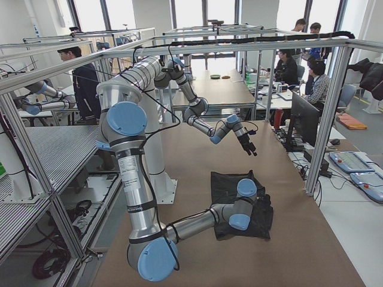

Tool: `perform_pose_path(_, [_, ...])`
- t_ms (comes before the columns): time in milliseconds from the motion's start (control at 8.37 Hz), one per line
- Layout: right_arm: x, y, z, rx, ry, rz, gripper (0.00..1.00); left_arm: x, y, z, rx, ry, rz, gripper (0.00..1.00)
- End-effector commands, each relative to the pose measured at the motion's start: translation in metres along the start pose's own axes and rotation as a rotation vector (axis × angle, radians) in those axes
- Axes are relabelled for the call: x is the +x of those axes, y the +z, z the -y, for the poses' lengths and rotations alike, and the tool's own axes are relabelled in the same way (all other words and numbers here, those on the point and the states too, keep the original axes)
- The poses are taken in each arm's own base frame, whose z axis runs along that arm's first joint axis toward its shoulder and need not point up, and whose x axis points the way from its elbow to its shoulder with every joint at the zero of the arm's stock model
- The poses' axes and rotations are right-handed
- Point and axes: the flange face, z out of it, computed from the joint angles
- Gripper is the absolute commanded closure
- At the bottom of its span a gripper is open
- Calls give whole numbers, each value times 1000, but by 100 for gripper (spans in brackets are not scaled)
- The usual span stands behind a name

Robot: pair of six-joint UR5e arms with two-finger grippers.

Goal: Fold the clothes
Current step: 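Move the right gripper down to the folded shirt's side edge and grasp it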

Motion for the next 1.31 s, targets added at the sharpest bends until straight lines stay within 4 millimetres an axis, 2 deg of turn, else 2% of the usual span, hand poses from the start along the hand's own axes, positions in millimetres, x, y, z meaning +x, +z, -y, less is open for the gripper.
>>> perform_pose_path(0, [30, 21, -29, -58, -15, -33, 6, 2, 0, 0, 3, 1, -2, 0])
perform_pose_path(359, [41, 50, -54, -62, -28, -74, 6, 3, 0, -2, 2, 4, -3, 0])
perform_pose_path(837, [53, 57, -60, -59, -22, -97, 6, 4, 2, -4, -1, 5, -3, 0])
perform_pose_path(1195, [53, 73, -75, -62, -37, -111, 6, 4, 2, -4, 0, 7, -3, 0])
